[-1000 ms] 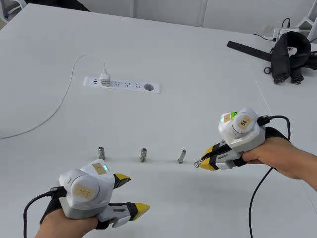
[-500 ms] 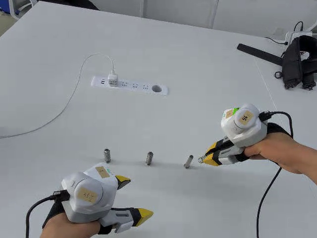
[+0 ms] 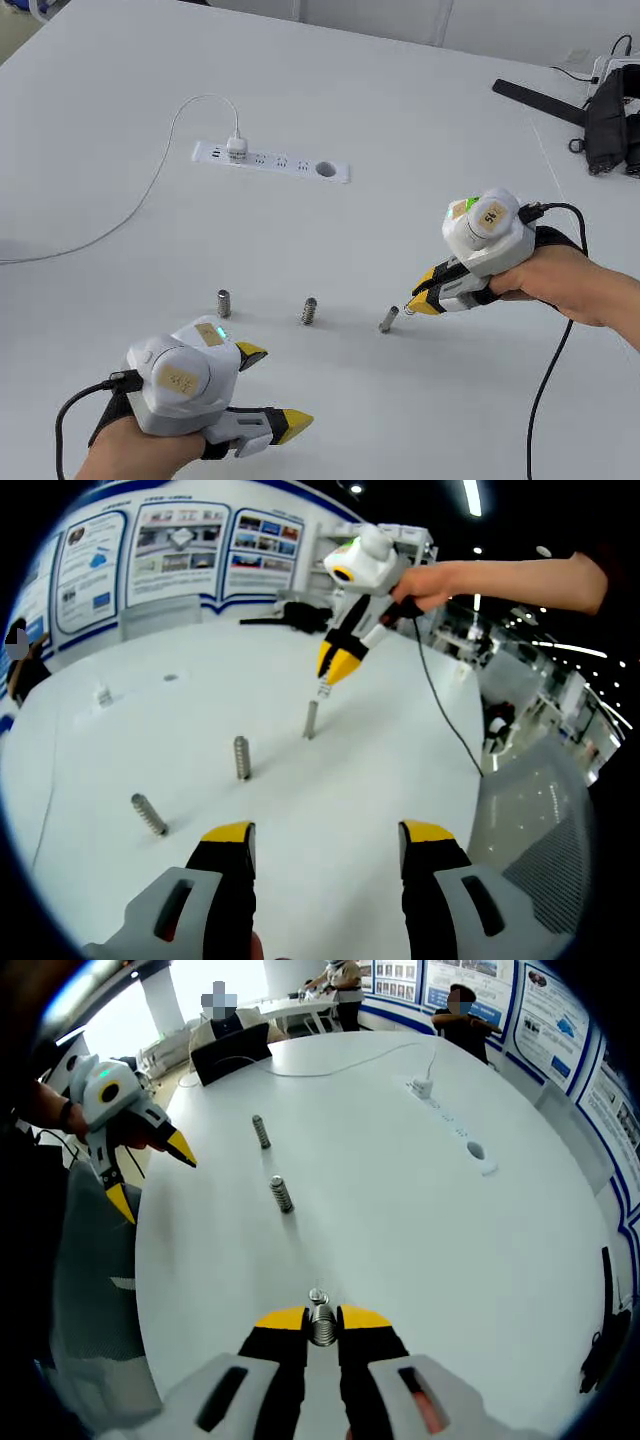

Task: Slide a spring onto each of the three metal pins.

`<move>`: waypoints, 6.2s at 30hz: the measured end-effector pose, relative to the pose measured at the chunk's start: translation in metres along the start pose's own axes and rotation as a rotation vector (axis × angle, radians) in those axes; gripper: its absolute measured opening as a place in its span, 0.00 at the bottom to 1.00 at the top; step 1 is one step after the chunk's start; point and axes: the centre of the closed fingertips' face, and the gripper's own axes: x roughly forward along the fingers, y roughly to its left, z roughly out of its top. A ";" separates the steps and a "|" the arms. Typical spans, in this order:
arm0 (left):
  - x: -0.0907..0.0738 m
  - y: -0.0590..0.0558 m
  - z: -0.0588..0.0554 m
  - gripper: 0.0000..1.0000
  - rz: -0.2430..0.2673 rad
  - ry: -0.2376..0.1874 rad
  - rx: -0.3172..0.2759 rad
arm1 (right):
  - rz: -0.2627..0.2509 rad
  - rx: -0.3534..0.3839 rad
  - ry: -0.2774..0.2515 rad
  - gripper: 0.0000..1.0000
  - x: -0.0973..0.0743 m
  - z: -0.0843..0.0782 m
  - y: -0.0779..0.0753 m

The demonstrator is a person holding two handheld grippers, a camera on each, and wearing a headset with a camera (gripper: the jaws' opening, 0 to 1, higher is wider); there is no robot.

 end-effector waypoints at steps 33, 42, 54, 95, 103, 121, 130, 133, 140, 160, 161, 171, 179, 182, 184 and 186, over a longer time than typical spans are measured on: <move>-0.005 0.004 -0.005 0.60 0.004 -0.001 -0.015 | 0.039 -0.058 0.024 0.12 0.015 0.015 0.008; -0.004 0.003 -0.007 0.60 -0.003 0.003 -0.015 | 0.037 -0.062 0.033 0.12 0.016 0.011 0.007; -0.004 0.001 -0.007 0.59 -0.008 0.004 -0.018 | 0.037 -0.062 0.043 0.13 0.020 0.007 0.007; -0.007 0.006 -0.009 0.60 0.008 0.005 -0.028 | 0.062 -0.088 0.109 0.13 0.059 -0.012 0.007; -0.007 0.006 -0.009 0.60 0.009 0.005 -0.031 | 0.065 -0.105 0.134 0.13 0.064 -0.018 0.007; -0.007 0.007 -0.009 0.61 0.013 0.005 -0.030 | 0.062 -0.071 0.128 0.24 0.064 -0.020 0.008; -0.010 0.009 -0.007 0.61 0.014 0.003 -0.026 | 0.032 -0.022 0.106 0.35 0.053 -0.027 0.007; -0.010 0.009 -0.007 0.61 0.015 0.004 -0.025 | 0.024 0.003 0.094 0.37 0.048 -0.029 0.007; -0.014 0.011 -0.005 0.61 0.022 0.000 -0.019 | 0.002 0.072 0.049 0.39 0.040 -0.035 0.009; -0.031 0.029 -0.005 0.62 0.082 -0.024 -0.073 | -0.103 0.379 -0.189 0.48 0.017 -0.047 0.026; -0.032 0.030 -0.005 0.62 0.085 -0.024 -0.075 | -0.112 0.394 -0.204 0.49 0.016 -0.047 0.026; -0.038 0.041 -0.003 0.64 0.120 -0.040 -0.110 | -0.150 0.489 -0.343 0.58 0.001 -0.042 0.045; -0.045 0.047 -0.004 0.66 0.140 -0.042 -0.113 | -0.145 0.527 -0.393 0.66 0.002 -0.038 0.067; -0.049 0.051 -0.005 0.67 0.149 -0.042 -0.115 | -0.141 0.530 -0.407 0.67 0.004 -0.034 0.075; -0.050 0.052 -0.005 0.67 0.154 -0.042 -0.116 | -0.128 0.539 -0.417 0.68 0.004 -0.032 0.080; -0.053 0.055 -0.004 0.68 0.160 -0.047 -0.122 | -0.126 0.560 -0.433 0.69 0.004 -0.028 0.085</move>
